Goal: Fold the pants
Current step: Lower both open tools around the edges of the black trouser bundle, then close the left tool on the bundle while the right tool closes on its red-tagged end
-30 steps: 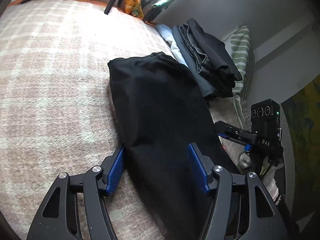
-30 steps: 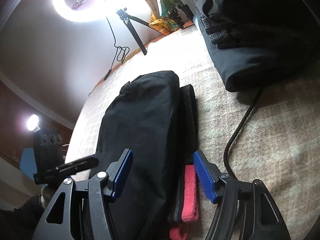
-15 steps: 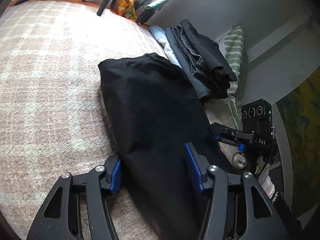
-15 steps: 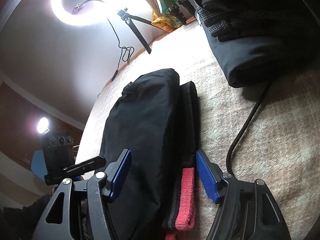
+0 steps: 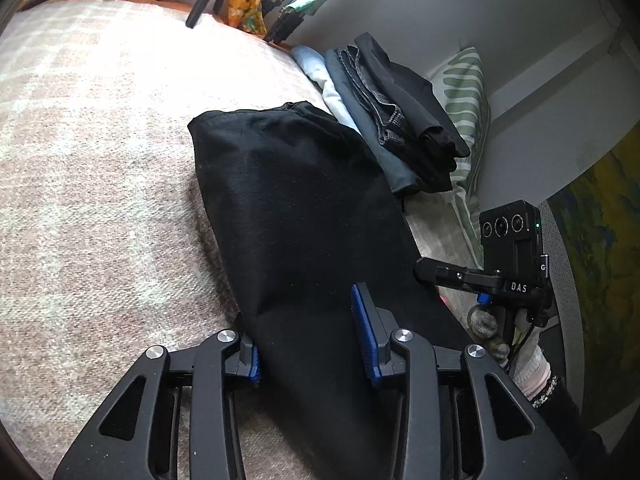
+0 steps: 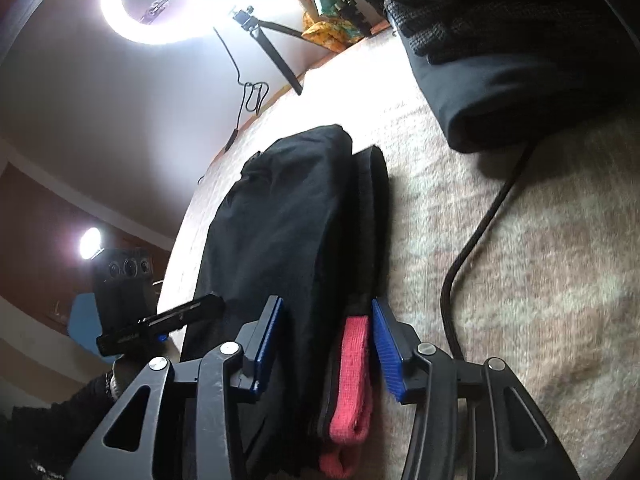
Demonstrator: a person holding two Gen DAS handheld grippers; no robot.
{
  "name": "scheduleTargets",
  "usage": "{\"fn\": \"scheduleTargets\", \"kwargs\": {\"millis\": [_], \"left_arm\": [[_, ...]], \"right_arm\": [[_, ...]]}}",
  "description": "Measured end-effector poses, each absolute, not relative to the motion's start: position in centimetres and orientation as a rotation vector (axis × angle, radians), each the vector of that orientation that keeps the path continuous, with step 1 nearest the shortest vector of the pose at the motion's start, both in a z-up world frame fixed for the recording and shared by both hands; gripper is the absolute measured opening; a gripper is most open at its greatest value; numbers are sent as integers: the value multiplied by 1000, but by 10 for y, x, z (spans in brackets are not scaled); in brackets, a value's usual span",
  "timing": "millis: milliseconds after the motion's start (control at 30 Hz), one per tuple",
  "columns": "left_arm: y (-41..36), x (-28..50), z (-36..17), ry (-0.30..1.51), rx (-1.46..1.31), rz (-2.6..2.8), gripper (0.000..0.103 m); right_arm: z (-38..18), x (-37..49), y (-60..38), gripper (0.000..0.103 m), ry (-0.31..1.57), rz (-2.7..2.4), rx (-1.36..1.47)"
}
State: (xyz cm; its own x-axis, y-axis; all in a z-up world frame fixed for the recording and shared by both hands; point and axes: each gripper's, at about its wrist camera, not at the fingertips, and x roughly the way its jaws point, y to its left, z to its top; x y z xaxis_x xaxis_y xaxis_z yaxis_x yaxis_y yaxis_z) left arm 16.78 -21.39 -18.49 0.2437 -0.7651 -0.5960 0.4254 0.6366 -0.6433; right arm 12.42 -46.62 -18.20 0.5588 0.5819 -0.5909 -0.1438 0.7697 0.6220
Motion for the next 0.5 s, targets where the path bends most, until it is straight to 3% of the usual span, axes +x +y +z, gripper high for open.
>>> {"fn": "scheduleTargets", "kwargs": {"millis": [133, 300, 500], "left_arm": [[-216, 169, -186, 1037, -388, -842, 35], [-221, 171, -186, 1035, -382, -838, 35], [-224, 171, -184, 1021, -365, -834, 31]], "right_arm": [[-186, 125, -470, 57, 875, 487, 596], [-185, 131, -464, 56, 858, 491, 588], [-177, 132, -452, 44, 856, 415, 502]]}}
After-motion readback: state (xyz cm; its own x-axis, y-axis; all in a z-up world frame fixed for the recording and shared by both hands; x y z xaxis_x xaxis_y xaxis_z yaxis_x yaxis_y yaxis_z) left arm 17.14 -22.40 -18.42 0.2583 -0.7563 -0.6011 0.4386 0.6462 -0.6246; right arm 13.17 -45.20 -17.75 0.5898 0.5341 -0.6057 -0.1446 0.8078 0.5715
